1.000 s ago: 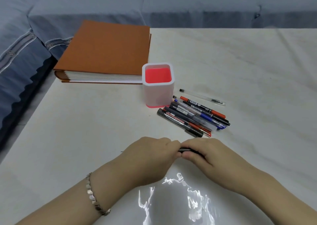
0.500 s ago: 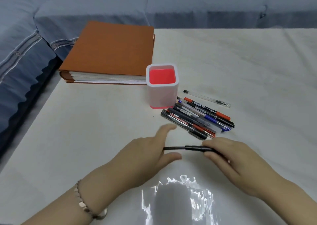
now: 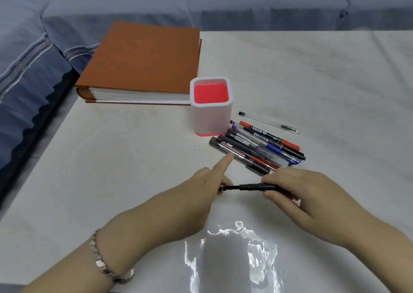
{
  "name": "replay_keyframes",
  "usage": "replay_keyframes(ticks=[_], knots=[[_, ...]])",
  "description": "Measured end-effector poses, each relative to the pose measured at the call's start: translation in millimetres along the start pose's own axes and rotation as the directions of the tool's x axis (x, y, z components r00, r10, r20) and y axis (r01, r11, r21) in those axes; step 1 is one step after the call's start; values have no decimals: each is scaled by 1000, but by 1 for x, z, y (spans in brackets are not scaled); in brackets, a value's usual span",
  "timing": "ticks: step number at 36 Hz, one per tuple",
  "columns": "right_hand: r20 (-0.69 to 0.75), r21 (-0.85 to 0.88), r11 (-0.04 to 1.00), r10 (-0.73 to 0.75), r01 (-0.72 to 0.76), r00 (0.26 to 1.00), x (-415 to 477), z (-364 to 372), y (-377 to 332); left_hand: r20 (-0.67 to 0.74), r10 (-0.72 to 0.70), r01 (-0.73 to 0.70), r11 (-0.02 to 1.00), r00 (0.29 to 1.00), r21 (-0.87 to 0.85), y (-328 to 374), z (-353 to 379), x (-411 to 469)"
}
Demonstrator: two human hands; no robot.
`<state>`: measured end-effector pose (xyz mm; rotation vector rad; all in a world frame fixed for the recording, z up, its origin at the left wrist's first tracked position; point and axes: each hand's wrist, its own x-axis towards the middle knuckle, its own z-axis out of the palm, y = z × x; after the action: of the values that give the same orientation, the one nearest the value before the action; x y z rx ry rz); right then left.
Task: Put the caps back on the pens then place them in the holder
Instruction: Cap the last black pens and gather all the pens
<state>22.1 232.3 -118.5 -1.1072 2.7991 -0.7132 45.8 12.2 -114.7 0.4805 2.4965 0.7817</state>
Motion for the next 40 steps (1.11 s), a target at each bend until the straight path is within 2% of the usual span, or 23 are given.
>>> replay_keyframes(ticks=[4,7,10,13,16,20,22,24,32,34,35,36,37,38,39,40], knots=[[21,-19,1000,1,-1,1000,2,0,-4,-96,-22,19,1000,995,-23,2,-7,0],[17,-14,1000,10,-10,1000,4,3,-5,-155,49,-30,992,987,125,5,-13,1],[-12,6,1000,28,-28,1000,5,5,-5,-107,15,6,980,994,201,7,-12,3],[-31,26,999,43,-42,999,4,5,-7,-130,2,44,938,992,345,13,-13,0],[-18,1,999,40,-40,999,2,4,-10,-153,78,1,889,985,457,14,-9,-2],[-7,10,999,34,-34,999,0,2,-12,-236,201,-76,890,951,450,14,-6,-2],[-11,23,999,32,-32,999,-1,2,-14,-313,279,-129,896,908,424,6,-2,-1],[-12,32,999,24,-23,1000,-2,3,-14,-331,331,-171,886,884,432,5,0,-1],[0,288,951,115,-110,993,-3,2,-23,-288,529,-257,731,798,632,7,-7,-4],[7,442,877,207,-189,978,1,1,-24,-330,556,-257,729,763,634,8,-7,-3],[53,581,773,275,-254,960,3,0,-23,-347,568,-255,726,746,639,10,-7,-2],[156,732,593,334,-335,930,5,1,-23,-359,587,-253,713,725,654,11,-6,-1],[279,824,389,355,-412,892,7,1,-21,-361,608,-263,700,707,664,11,-6,1],[359,857,241,356,-456,863,8,3,-20,-361,610,-265,699,705,664,11,-6,3],[395,855,193,360,-481,845,9,6,-18,-358,601,-260,704,714,661,6,-3,6],[403,840,213,373,-500,836,9,9,-17,-341,572,-256,719,746,646,6,-5,10]])
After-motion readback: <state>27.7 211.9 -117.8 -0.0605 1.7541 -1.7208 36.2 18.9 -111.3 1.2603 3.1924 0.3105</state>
